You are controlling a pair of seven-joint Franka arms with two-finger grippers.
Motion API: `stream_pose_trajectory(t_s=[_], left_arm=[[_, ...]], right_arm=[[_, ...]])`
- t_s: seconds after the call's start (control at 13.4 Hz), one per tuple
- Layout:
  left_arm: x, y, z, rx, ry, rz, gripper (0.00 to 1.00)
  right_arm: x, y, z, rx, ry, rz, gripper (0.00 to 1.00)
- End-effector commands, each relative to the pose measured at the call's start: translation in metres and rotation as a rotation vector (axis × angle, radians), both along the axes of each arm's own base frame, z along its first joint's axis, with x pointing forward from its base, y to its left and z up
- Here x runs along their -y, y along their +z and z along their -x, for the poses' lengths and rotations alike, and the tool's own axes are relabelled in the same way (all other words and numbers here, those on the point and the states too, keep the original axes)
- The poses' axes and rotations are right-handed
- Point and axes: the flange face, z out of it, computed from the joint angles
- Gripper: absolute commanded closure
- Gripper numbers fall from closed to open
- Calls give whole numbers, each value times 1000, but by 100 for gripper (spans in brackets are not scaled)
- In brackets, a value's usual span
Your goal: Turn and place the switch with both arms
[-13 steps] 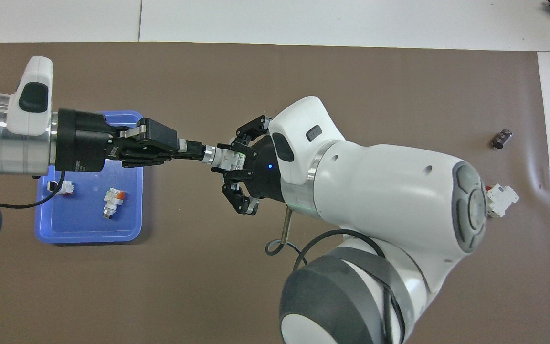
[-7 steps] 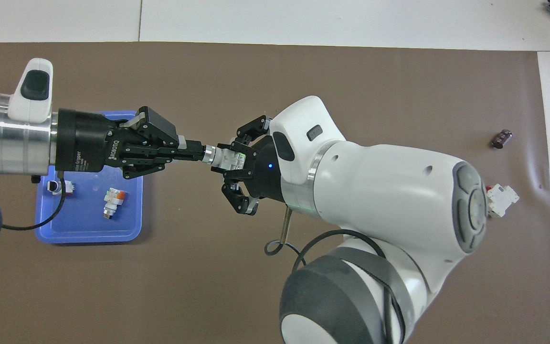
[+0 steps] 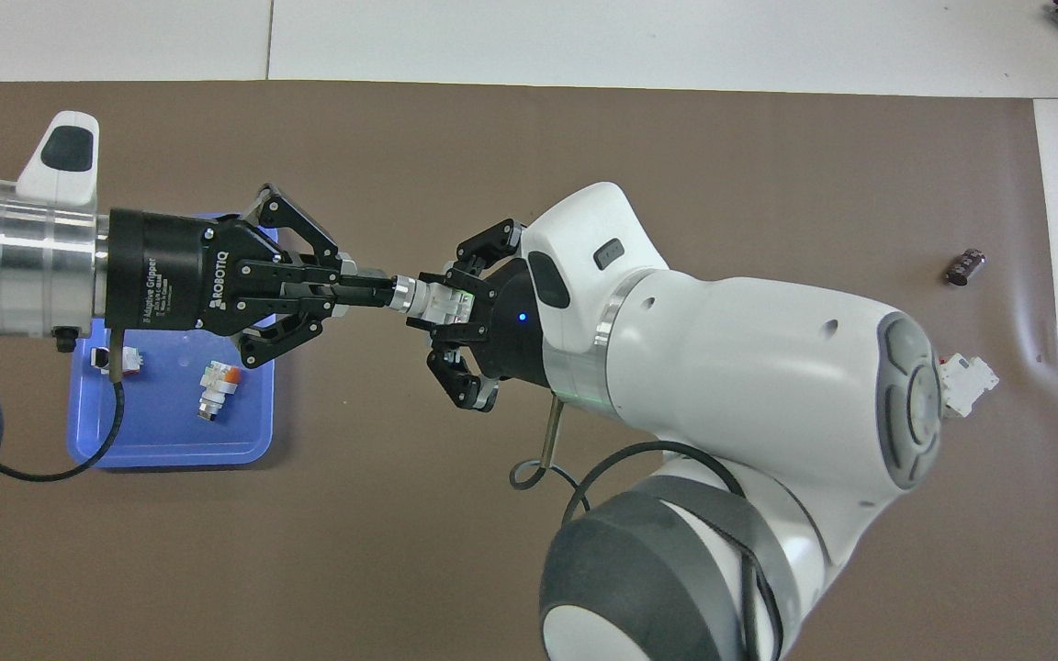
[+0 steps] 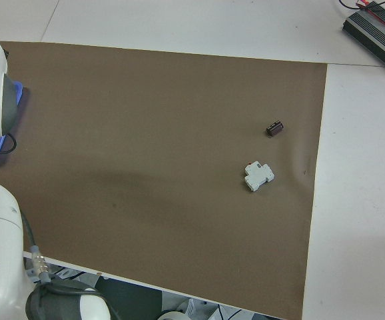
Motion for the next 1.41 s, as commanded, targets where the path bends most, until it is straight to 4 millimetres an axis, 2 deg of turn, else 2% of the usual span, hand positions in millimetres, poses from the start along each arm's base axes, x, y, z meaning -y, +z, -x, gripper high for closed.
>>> stream_pose_trajectory(t_s=[0.0, 0.3, 0.82, 0.89, 0.97, 1.04, 1.27, 1.34], left_arm=[[-4, 4, 1, -148, 175, -5, 100], [-6, 4, 1, -258, 266, -63, 100], [-9, 6, -2, -244, 272, -87, 100], [-11, 6, -2, -239, 272, -96, 100], [-11, 2, -2, -213, 264, -155, 100], [-12, -1, -1, -180, 252, -219, 100], [-17, -10, 0, -132, 221, -311, 100], [-21, -14, 1, -106, 202, -343, 100]], right_arm=[[0, 7, 6, -3, -20, -18, 100], [0, 7, 6, -4, -20, -18, 100], [1, 6, 5, -10, -26, -19, 100], [0, 6, 6, -47, -62, -35, 62], [0, 7, 6, -55, -73, -37, 3], [1, 6, 5, -56, -73, -37, 0], [3, 5, 4, -60, -77, -36, 0], [10, 3, 0, -69, -85, -31, 0]])
